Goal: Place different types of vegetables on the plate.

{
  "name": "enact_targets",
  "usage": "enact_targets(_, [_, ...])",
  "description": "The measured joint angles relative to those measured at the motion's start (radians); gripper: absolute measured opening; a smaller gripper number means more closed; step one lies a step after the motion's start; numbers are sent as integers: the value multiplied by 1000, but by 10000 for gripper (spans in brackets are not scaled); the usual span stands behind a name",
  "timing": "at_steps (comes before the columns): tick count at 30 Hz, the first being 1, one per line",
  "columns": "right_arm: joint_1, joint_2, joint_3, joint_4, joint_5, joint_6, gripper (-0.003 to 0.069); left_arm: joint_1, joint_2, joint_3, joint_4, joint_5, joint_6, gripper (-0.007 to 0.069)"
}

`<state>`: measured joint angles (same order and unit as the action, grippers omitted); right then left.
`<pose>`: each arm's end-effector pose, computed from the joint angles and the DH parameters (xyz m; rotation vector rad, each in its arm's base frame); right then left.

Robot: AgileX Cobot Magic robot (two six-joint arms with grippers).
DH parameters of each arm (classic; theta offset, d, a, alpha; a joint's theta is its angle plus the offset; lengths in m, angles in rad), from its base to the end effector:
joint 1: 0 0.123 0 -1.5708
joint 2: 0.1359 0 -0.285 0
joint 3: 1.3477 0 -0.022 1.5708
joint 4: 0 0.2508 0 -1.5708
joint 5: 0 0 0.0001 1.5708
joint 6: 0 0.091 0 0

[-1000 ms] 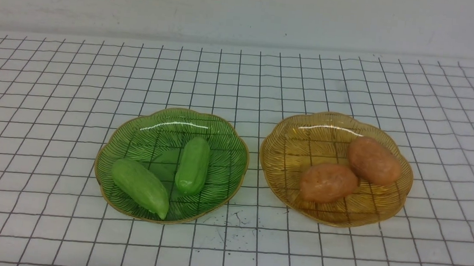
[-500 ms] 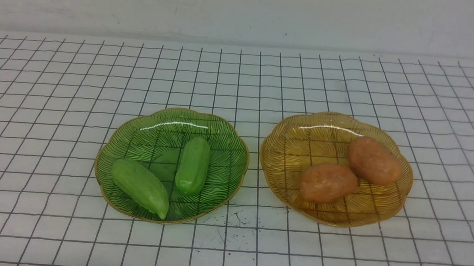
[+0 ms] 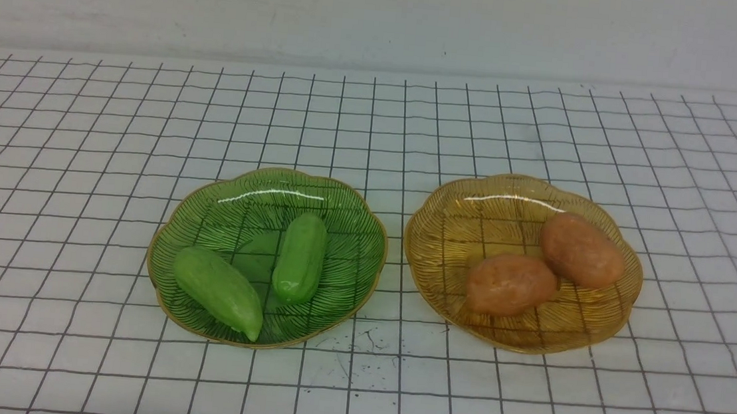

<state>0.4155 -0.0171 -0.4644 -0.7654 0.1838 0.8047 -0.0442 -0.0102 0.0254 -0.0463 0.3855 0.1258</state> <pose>0.0032 -0.0113 0.3484 -0.0967 1.1413 0.3398 0.0522 -0.0039 0.1706 0.1315 1.8793 0.0101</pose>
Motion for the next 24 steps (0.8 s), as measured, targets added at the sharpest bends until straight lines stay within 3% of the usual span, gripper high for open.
enact_targets(2, [0,0,31,230,-15,-207,-14,0,0,0,0,0,0,-8])
enact_targets(5, [0,0,95,638,-81,-622,-14,0,0,0,0,0,0,-8])
enact_targets(8, [0,0,151,851,-122,-820,-14,0,0,0,1,0,0,-8])
enact_targets(17, [-21,0,301,896,-136,-887,-14,0,0,0,1,0,0,-8])
enact_targets(24, [-292,1,482,885,-46,-887,-14,0,0,0,1,0,0,-8])
